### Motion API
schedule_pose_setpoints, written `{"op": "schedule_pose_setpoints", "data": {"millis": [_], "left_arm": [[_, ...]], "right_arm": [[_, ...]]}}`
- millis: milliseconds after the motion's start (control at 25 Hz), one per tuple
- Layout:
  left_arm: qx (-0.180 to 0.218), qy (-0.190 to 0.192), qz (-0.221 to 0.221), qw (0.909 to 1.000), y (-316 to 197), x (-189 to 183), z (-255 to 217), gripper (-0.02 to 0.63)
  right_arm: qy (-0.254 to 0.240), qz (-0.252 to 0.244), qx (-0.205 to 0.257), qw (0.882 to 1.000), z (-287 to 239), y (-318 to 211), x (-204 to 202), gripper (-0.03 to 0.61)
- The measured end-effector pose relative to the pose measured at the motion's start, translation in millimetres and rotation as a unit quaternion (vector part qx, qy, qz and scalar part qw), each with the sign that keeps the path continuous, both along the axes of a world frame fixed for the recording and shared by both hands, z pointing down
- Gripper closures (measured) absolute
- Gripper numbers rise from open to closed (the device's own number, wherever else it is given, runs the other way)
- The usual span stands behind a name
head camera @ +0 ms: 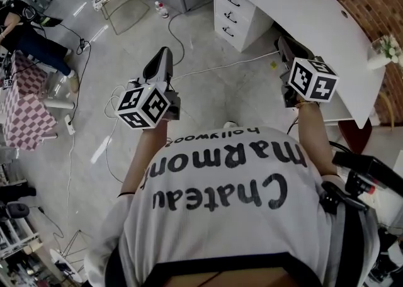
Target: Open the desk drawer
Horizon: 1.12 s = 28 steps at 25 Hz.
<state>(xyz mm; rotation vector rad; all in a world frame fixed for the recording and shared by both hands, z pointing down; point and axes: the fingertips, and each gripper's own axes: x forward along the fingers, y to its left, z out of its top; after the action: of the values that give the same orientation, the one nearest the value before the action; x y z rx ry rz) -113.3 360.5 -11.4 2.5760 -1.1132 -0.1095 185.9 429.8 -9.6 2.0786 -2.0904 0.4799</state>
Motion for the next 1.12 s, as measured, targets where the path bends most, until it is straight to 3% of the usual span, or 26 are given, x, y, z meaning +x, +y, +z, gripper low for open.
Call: {"op": "schedule_pose_setpoints", "data": {"millis": [320, 520, 680, 880, 1120], "left_arm": [[-0.005, -0.001, -0.009, 0.9999, -49.4, 58.5, 11.9, 0.6], [0.011, -0.008, 0.021, 0.9997, -53.1, 88.6, 12.8, 0.6], [-0.01, 0.009, 0.016, 0.9998, -53.0, 82.2, 20.2, 0.6], [-0.042, -0.001, 0.002, 0.9991, -51.2, 62.8, 33.7, 0.6], [-0.064, -0.012, 0.018, 0.9977, -71.3, 80.6, 55.5, 0.6]], "right_arm": [[-0.002, -0.028, 0.007, 1.0, 6.7, -59.2, 50.2, 0.565], [0.018, -0.045, -0.007, 0.999, 17.4, -74.9, 59.9, 0.565], [0.011, -0.047, -0.014, 0.999, 24.9, -79.0, 59.6, 0.565], [0.0, -0.045, -0.035, 0.998, 33.7, -75.2, 50.1, 0.565], [0.0, -0.031, -0.058, 0.998, 55.7, -83.8, 62.0, 0.565]]}}
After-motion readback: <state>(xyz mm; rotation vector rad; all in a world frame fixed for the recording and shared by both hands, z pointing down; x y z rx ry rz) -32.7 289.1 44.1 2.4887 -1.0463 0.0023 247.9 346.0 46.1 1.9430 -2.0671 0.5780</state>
